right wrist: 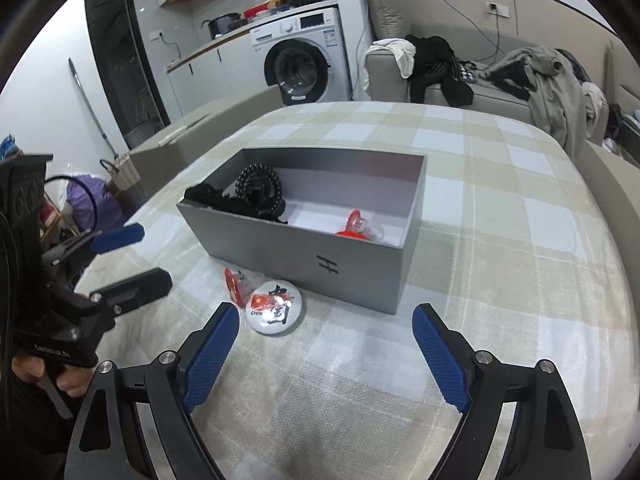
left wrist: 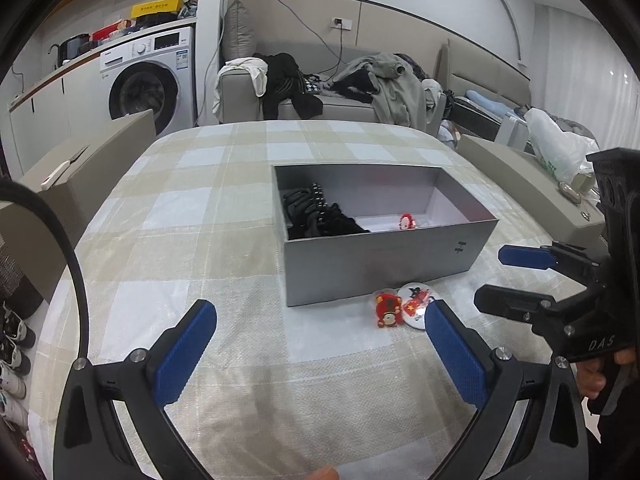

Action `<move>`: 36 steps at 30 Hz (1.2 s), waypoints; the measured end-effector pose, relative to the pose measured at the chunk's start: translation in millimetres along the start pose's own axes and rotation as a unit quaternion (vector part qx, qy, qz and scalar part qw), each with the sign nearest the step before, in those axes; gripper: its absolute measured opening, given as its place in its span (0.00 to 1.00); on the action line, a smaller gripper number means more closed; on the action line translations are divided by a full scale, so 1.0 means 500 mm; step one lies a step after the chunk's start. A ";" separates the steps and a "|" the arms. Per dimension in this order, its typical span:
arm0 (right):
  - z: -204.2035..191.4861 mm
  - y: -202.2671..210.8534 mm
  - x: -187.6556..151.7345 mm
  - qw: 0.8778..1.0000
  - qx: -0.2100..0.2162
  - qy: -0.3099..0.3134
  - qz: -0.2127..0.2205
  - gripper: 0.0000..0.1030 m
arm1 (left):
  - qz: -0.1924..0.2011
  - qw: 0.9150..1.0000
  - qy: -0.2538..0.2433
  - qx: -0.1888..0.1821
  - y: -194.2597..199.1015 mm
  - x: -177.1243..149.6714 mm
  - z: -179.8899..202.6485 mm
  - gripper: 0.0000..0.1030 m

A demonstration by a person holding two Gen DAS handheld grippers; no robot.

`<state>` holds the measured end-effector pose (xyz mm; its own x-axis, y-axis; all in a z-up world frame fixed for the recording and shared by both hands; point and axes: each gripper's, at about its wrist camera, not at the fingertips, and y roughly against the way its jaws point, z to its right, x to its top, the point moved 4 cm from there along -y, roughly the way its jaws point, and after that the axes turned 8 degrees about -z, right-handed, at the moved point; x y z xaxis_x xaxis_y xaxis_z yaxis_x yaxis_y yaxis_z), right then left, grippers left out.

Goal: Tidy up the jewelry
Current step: 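Move the right gripper to the white 'China' badge and grasp it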

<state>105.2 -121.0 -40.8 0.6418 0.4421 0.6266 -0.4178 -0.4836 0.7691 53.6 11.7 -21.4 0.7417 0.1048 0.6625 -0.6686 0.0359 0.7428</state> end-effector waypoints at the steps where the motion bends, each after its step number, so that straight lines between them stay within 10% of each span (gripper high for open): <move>1: -0.005 -0.006 0.000 1.000 -0.002 0.006 -0.005 0.80 | -0.002 1.000 0.002 0.003 0.000 -0.003 -0.003 0.98; 6: -0.023 -0.035 0.001 0.999 -0.031 0.030 -0.032 0.65 | -0.006 1.000 0.017 0.010 -0.003 -0.006 -0.027 0.98; 29: -0.071 -0.093 0.019 0.995 -0.055 0.062 -0.061 0.62 | -0.004 0.998 0.065 0.012 0.004 -0.006 -0.080 0.98; 36: -0.090 -0.092 0.018 0.994 -0.046 0.076 -0.057 0.48 | -0.006 0.998 0.066 0.010 0.002 -0.005 -0.079 0.98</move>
<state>101.3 -60.8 -65.1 0.5858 0.6030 0.5415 -0.4100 -0.3559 0.8398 48.8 51.0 -25.9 0.7350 0.2340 0.6364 -0.6578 0.0185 0.7529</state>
